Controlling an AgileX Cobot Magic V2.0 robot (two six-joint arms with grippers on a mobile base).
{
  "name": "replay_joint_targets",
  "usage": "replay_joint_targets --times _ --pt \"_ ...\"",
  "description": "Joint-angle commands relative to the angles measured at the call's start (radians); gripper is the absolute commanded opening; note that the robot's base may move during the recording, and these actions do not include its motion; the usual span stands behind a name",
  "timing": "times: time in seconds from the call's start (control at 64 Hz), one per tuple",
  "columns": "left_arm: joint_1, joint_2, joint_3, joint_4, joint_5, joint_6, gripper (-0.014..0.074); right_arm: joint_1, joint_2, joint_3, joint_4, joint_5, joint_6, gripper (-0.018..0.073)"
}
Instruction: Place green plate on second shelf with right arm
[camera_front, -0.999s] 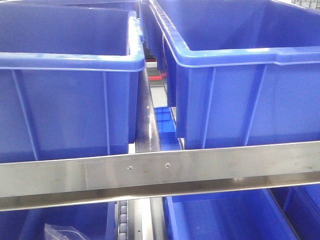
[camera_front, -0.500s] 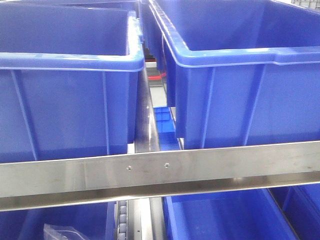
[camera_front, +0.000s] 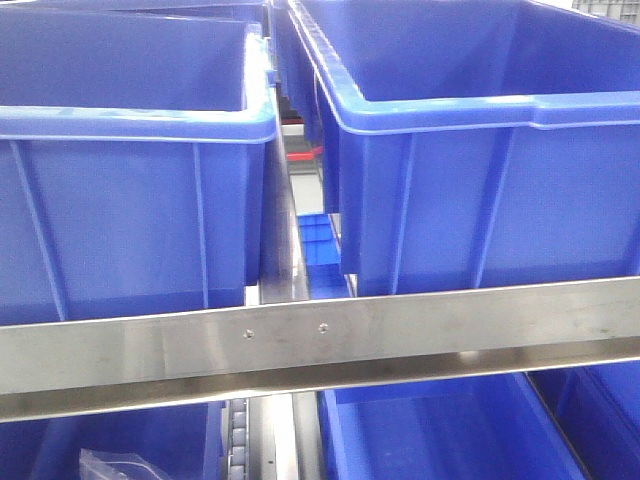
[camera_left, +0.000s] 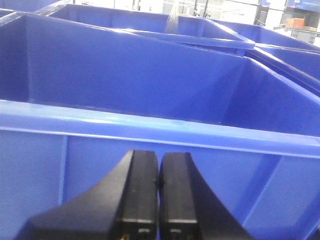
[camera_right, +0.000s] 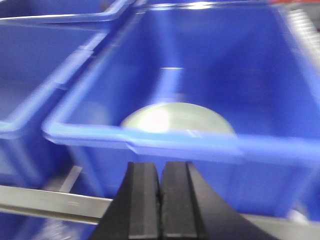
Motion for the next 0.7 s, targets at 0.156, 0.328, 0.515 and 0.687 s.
replay_joint_targets --times 0.156,0.328,0.515,0.687 --pt "-0.007 -0.016 0.041 -0.008 -0.091 -0.003 0.0130 -0.158 -0.218 0.265 0.011 -0.300 -0.004 0.0048" --pt "-0.007 -0.016 0.041 -0.008 -0.091 -0.003 0.0130 -0.158 -0.187 0.309 0.058 -0.315 0.008 0.0048" --pt "-0.007 -0.016 0.041 -0.008 -0.091 -0.003 0.0130 -0.158 -0.187 0.309 0.052 -0.304 0.008 0.0048" --pt "-0.007 -0.016 0.041 -0.008 -0.091 -0.003 0.0130 -0.158 -0.187 0.309 -0.104 -0.241 0.020 0.0048"
